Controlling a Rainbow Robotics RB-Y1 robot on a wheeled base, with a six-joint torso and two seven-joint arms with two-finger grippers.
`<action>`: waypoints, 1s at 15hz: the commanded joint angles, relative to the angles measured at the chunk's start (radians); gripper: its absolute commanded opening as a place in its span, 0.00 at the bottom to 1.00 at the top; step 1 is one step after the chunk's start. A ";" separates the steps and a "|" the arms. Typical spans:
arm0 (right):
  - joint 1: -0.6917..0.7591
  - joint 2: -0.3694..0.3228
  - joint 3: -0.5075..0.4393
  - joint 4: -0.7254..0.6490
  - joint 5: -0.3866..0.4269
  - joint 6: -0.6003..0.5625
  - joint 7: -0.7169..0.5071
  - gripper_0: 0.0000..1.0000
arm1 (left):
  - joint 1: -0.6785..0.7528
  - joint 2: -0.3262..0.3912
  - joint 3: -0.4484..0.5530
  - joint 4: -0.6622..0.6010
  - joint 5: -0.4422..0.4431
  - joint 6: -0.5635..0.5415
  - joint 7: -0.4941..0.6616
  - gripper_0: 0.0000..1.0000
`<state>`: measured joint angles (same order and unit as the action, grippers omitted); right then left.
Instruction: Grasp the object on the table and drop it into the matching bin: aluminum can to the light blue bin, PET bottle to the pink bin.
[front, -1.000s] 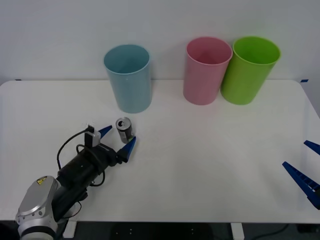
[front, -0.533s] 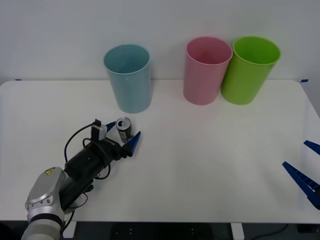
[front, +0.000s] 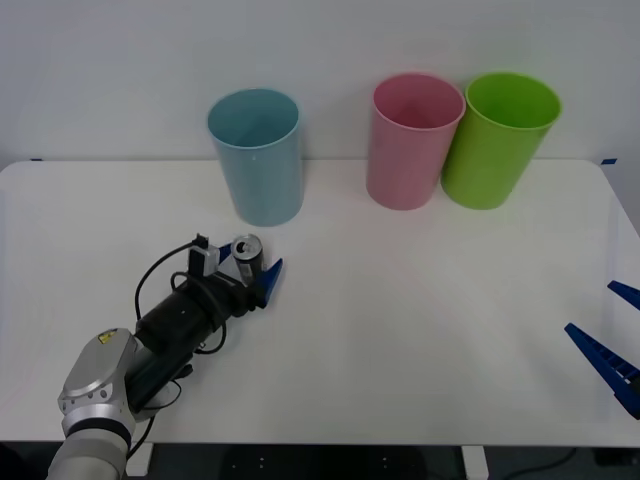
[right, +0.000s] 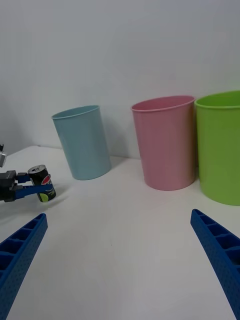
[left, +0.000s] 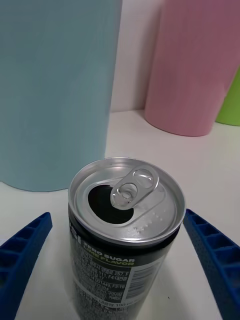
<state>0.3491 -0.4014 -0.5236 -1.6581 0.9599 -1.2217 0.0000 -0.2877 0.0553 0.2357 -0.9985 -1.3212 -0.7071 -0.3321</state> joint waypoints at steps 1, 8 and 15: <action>0.000 0.000 0.000 0.000 0.000 0.000 0.000 1.00 | -0.001 0.000 0.001 0.000 -0.001 0.000 -0.015 0.02; 0.000 0.000 0.000 0.000 0.000 0.000 0.000 1.00 | 0.001 0.000 0.005 0.000 0.011 -0.005 -0.015 0.00; 0.000 0.000 0.000 0.000 0.000 0.000 0.000 1.00 | 0.010 0.132 0.005 0.000 0.132 -0.086 0.019 0.00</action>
<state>0.3491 -0.4014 -0.5236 -1.6580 0.9599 -1.2217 0.0000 -0.2789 0.1633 0.2407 -0.9987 -1.2105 -0.7817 -0.3166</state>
